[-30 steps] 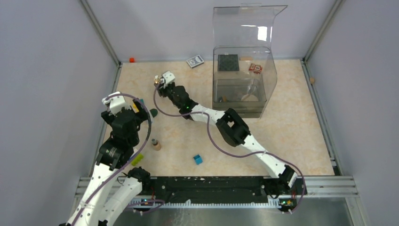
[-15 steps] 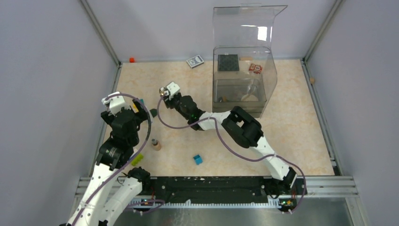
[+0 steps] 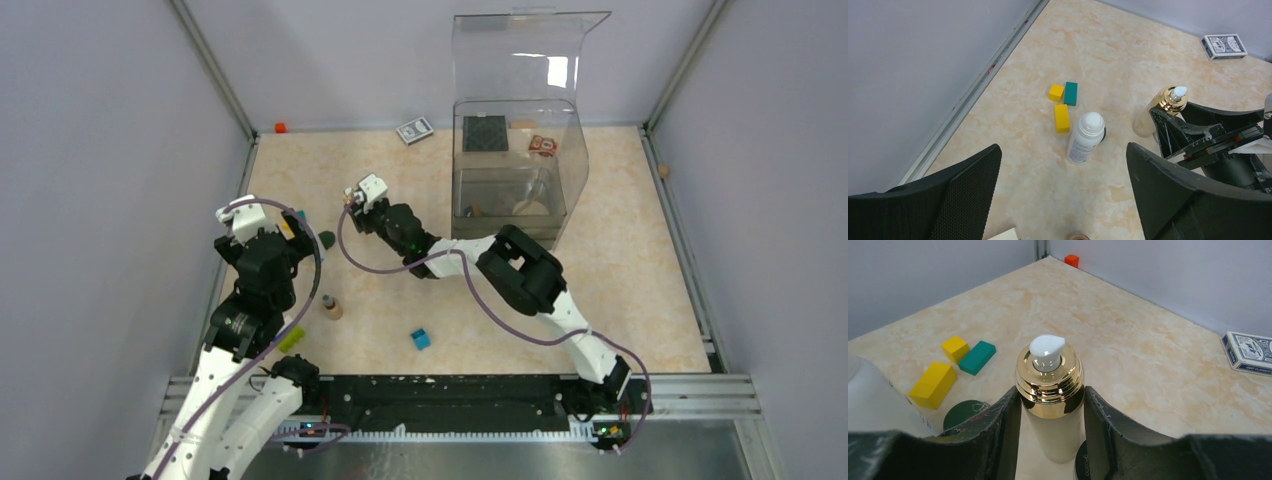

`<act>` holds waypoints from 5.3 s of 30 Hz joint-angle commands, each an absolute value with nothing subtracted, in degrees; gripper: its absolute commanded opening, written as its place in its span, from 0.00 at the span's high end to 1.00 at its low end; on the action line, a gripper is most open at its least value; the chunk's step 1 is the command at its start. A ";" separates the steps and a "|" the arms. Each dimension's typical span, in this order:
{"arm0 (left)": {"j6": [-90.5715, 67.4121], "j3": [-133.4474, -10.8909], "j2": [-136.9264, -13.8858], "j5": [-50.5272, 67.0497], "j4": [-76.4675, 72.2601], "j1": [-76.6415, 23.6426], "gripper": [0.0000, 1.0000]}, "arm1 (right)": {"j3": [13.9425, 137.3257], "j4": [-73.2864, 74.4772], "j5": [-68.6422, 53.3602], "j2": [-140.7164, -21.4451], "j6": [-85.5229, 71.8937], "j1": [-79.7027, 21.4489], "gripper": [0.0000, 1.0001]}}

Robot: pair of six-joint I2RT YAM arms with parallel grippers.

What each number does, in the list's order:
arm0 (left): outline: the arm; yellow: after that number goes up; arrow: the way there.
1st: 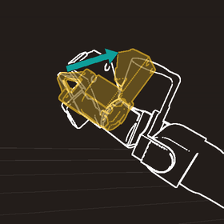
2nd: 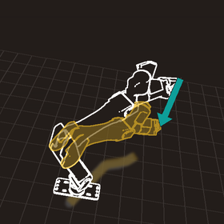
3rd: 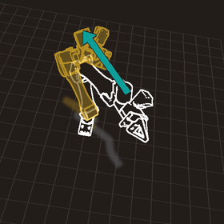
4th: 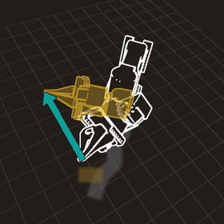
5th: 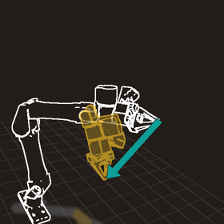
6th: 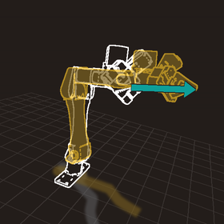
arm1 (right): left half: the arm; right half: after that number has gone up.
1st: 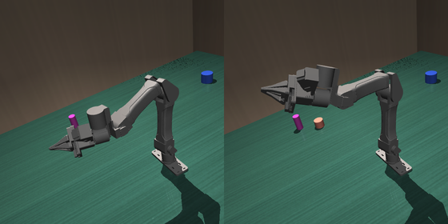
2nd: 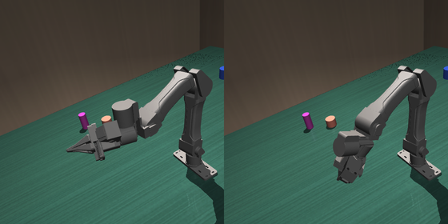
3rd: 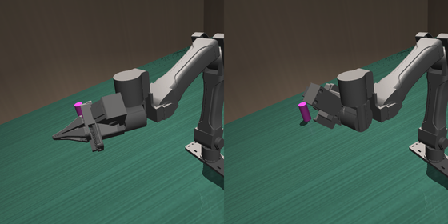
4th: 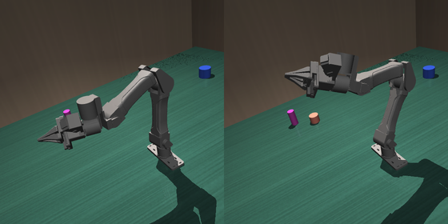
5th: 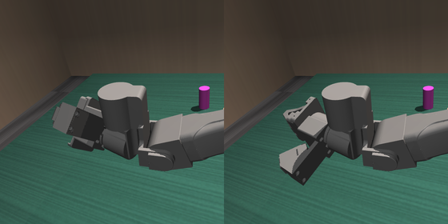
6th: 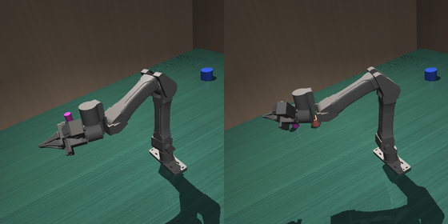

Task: Organize the makeup
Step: Pick up the makeup from the center of the board, then place the makeup in the drawer.

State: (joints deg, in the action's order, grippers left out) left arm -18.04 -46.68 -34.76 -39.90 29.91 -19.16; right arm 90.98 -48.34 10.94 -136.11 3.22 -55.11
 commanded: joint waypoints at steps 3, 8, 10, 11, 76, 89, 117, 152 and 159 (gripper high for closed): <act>-17.84 -46.42 -34.80 -39.81 26.99 -18.81 0.01 | 95.25 -48.21 12.95 -133.34 3.02 -55.67 0.58; -17.84 -46.48 -34.74 -39.81 27.05 -18.72 0.01 | 96.98 -47.71 13.38 -134.57 3.45 -55.53 0.53; -17.91 -46.42 -34.72 -39.81 27.07 -18.69 0.01 | 97.64 -47.34 13.89 -134.94 3.35 -55.40 0.52; -17.85 -46.43 -34.72 -39.81 27.07 -18.65 0.01 | 97.88 -47.28 14.30 -135.11 3.34 -55.33 0.51; -18.02 -46.42 -34.78 -39.66 27.42 -18.09 0.01 | 71.03 2.81 21.64 -68.91 3.87 -52.37 1.00; -18.02 -46.41 -35.16 -39.47 27.43 -18.10 0.01 | 72.46 -5.46 33.13 -74.45 4.80 -42.80 1.00; -17.49 -45.92 -35.36 -38.65 26.90 -18.09 0.01 | 62.00 -38.21 15.58 -90.35 -2.18 -33.84 1.00; -17.23 -45.86 -35.52 -38.67 26.59 -18.03 0.01 | 67.16 -35.53 12.15 -93.87 1.58 -33.49 0.40; -17.23 -45.84 -35.66 -38.72 26.63 -18.02 0.01 | 68.80 -31.76 14.77 -87.55 1.77 -33.49 0.37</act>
